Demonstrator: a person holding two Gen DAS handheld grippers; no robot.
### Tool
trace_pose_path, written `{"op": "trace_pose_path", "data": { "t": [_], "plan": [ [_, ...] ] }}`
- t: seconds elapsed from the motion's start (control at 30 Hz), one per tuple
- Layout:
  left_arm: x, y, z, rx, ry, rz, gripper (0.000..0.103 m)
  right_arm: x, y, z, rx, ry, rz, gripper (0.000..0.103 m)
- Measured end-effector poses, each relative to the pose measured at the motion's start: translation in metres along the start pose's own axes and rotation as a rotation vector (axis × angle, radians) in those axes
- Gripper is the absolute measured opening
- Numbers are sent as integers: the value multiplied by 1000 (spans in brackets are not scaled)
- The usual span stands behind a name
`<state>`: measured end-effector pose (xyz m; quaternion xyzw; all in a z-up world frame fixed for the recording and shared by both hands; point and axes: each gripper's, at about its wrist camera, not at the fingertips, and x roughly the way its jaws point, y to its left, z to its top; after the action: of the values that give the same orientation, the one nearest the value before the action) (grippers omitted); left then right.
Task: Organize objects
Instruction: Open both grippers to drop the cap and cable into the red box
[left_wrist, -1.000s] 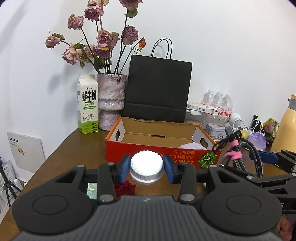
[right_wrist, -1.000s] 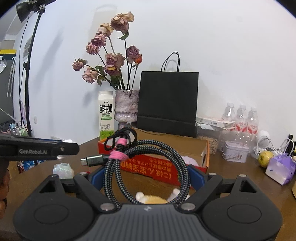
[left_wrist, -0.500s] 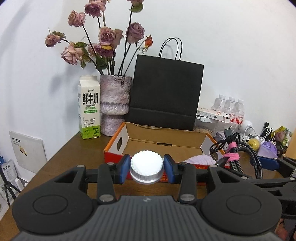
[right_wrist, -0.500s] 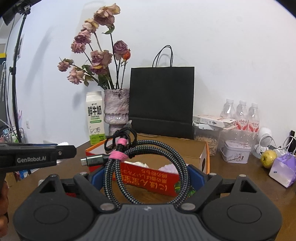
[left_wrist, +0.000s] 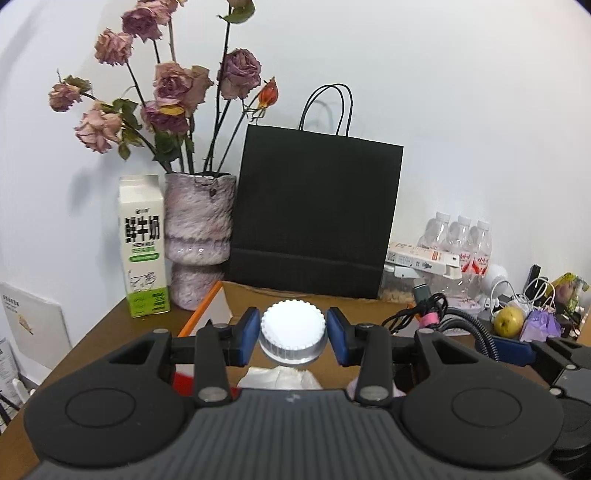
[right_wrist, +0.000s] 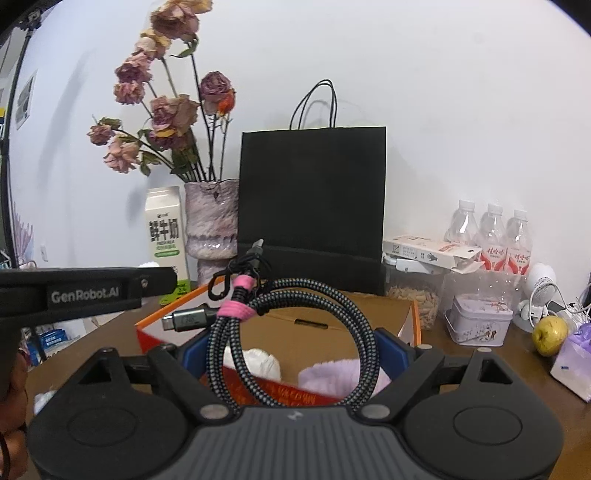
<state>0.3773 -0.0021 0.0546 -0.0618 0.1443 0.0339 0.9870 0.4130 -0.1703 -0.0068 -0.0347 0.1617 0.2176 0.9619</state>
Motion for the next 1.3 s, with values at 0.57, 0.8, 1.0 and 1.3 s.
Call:
{"op": "trace_pose_path", "data": {
  "t": [0.57,0.8,1.0,1.3],
  "plan": [
    [95,7,19,-18,74,2,41,90,-25,15,7,93,-20,89],
    [125,11,10,-23,134,22,41,118,-35,6,19,145,-48,89],
    [128,12,6,-29,117,58,103,129,-35,0,3,202,-48,96],
    [121,10,9,-31,100,64,103,121,-39,4,29,173,-60,103]
  ]
}}
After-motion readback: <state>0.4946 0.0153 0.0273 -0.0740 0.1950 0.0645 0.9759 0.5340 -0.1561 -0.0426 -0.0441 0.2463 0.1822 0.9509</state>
